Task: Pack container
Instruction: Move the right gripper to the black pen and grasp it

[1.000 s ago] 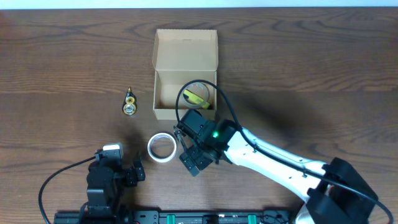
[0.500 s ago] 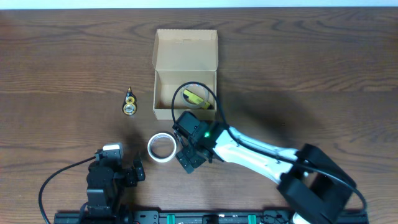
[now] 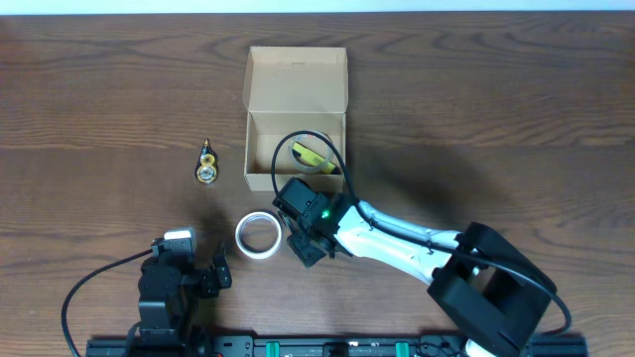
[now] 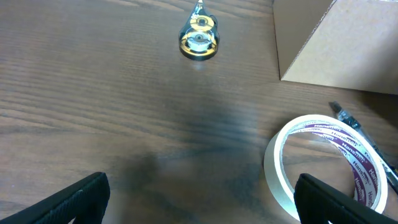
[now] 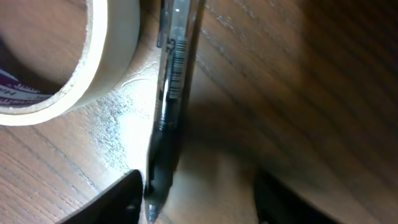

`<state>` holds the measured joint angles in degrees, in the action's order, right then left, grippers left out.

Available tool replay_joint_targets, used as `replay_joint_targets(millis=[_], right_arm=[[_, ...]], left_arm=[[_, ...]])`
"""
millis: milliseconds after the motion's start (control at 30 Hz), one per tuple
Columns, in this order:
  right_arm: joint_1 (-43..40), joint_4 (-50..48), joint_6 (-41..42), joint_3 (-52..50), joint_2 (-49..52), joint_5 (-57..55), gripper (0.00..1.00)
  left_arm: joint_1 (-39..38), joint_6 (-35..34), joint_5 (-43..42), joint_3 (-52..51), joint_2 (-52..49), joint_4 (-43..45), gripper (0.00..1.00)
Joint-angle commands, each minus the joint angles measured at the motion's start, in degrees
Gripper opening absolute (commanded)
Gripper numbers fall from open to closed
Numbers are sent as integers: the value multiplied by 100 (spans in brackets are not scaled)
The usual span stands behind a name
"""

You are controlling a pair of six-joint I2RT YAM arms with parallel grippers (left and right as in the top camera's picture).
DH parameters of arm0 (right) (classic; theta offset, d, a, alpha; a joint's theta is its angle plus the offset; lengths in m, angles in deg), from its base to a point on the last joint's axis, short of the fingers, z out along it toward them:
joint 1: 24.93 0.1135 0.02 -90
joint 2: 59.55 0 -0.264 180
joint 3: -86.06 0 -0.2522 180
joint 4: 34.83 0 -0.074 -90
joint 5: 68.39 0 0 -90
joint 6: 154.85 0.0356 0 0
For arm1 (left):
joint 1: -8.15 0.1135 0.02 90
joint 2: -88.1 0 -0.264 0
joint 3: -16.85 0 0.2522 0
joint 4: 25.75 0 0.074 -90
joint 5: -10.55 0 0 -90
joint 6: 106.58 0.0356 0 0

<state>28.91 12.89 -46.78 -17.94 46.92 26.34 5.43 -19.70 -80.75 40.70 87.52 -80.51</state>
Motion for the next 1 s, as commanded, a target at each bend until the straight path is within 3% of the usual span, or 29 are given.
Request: replay_joint_targets(millis=[0,467,667,967], right_arm=[[26,9,35,-39,188,72,41],[26,168,35,-24,175,70,1],[26,505,35,72,-46,66,1],[223,1200,-13,76,-1746,48,1]], left_arm=[[22,37,37,-92,37,-35,95],[22,37,39,-92,37,-35,96],[22,37,37,-92,37,-35,95],[22,37,37,-92,37,-35,95]])
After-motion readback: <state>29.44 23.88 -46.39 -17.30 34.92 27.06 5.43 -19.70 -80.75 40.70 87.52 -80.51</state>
